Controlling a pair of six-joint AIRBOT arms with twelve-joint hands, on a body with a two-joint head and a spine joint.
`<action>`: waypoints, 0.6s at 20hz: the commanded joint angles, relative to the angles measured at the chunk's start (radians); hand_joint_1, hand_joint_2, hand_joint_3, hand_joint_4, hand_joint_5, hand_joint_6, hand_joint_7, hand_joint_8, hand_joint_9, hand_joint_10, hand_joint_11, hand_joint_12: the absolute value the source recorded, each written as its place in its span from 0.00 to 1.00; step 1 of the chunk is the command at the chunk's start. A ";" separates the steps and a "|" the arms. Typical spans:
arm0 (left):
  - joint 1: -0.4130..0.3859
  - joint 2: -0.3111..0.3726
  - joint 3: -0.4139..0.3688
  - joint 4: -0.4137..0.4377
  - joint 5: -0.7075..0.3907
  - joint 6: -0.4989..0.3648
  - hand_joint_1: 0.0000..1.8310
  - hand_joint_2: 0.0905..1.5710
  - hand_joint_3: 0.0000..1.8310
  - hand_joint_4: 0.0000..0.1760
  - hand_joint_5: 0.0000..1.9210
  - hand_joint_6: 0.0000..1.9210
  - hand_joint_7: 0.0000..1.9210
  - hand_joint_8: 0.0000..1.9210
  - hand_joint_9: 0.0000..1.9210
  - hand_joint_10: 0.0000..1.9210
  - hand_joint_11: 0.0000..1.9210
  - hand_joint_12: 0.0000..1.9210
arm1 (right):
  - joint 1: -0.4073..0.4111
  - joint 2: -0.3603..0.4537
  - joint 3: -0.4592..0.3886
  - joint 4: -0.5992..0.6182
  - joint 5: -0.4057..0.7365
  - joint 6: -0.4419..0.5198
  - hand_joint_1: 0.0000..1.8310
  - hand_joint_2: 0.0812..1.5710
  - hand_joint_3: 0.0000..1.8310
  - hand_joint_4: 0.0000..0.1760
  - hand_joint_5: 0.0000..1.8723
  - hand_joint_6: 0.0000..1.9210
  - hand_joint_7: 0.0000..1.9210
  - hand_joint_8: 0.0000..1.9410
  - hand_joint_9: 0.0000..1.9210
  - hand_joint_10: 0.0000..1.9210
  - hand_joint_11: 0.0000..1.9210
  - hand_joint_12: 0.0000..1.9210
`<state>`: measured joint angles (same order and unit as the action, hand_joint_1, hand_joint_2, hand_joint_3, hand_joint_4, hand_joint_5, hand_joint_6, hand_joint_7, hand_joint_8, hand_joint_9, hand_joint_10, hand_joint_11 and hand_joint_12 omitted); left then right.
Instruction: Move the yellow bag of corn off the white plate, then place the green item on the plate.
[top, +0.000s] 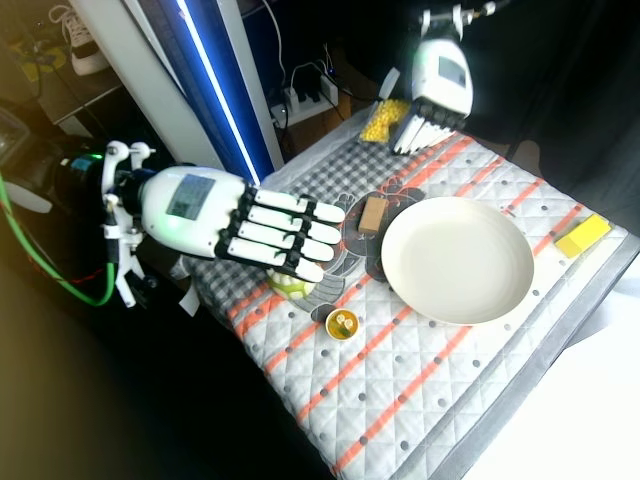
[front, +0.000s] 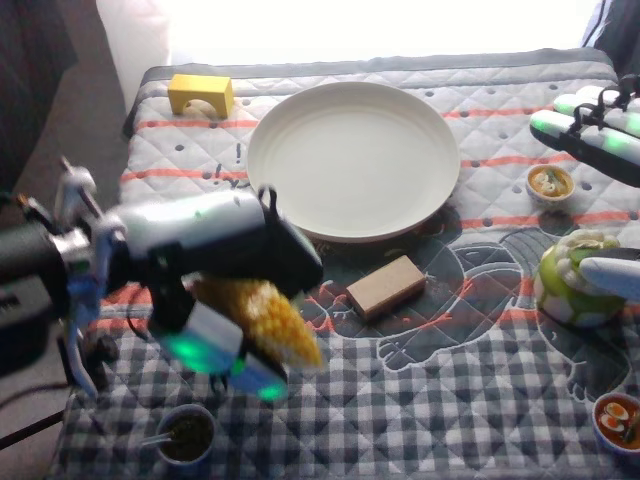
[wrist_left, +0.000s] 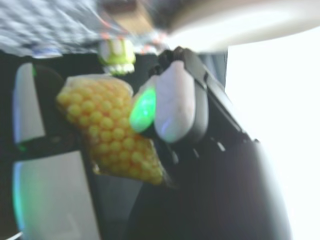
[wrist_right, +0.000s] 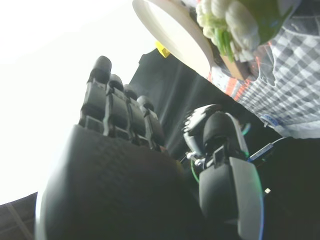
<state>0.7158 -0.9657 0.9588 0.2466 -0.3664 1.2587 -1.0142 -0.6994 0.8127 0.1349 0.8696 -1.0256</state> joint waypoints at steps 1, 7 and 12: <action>-0.005 -0.013 0.002 -0.008 -0.087 -0.014 0.59 0.81 0.09 0.00 0.23 0.90 0.35 0.91 0.38 1.00 0.40 1.00 | 0.007 0.001 0.002 0.002 0.122 0.002 0.19 0.79 0.00 0.35 0.00 0.00 0.00 0.00 0.00 0.00 0.00 0.26; 0.026 -0.008 -0.010 0.006 -0.071 -0.015 0.24 0.79 0.00 0.32 0.02 0.01 0.00 0.00 0.00 0.01 0.00 0.06 | 0.006 0.002 0.003 0.002 0.119 0.003 0.19 0.80 0.00 0.35 0.00 0.00 0.00 0.00 0.00 0.00 0.00 0.33; 0.038 0.055 -0.036 -0.048 -0.178 -0.016 0.26 0.74 0.00 0.69 0.00 0.00 0.00 0.00 0.00 0.00 0.00 0.00 | -0.002 0.004 0.003 -0.004 0.117 0.026 0.25 0.74 0.00 0.41 0.00 0.00 0.00 0.00 0.00 0.00 0.00 0.28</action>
<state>0.7597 -0.9131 0.9218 0.2150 -0.4053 1.2510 -1.0225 -0.6994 0.8131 0.1322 0.8722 -1.0039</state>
